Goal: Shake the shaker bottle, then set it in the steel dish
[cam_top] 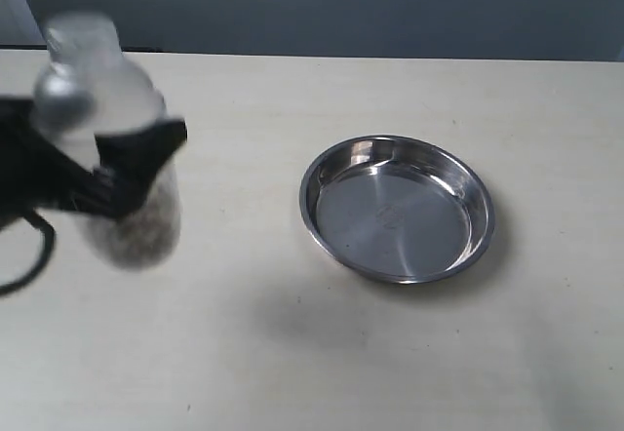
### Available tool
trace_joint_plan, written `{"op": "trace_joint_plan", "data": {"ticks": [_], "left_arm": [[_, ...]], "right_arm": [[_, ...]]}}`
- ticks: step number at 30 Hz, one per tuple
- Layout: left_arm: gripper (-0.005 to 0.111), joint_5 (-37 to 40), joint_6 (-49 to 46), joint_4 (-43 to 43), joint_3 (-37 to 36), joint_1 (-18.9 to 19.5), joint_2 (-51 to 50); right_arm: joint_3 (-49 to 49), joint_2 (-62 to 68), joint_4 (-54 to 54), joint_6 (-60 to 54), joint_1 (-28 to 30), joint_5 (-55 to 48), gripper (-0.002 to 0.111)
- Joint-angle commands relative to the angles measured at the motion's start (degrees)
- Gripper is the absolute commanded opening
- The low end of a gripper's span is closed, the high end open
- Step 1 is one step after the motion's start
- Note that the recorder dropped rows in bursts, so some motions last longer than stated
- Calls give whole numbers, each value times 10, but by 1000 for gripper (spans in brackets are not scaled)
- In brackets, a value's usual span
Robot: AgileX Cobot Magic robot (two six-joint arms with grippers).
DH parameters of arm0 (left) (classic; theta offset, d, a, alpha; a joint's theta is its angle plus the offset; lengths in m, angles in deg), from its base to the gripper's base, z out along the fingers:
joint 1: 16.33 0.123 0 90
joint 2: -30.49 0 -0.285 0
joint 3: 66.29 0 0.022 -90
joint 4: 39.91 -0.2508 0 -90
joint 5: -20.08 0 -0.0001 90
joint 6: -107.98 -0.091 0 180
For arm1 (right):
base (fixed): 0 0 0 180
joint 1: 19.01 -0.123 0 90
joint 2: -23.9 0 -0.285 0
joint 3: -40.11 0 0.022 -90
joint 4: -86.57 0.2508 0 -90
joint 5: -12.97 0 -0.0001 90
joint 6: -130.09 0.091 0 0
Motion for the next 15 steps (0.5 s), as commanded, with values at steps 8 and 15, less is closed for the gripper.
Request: {"op": "trace_joint_plan", "data": {"ticks": [8,15], "left_arm": [[0,-15,-132,121,33,-14,53],[0,92,-205,229,-20,21,21]], "right_arm": [[1,-2,-4,-4,0,6,-1],[1,-2,-4,-4,0,6,-1]]}}
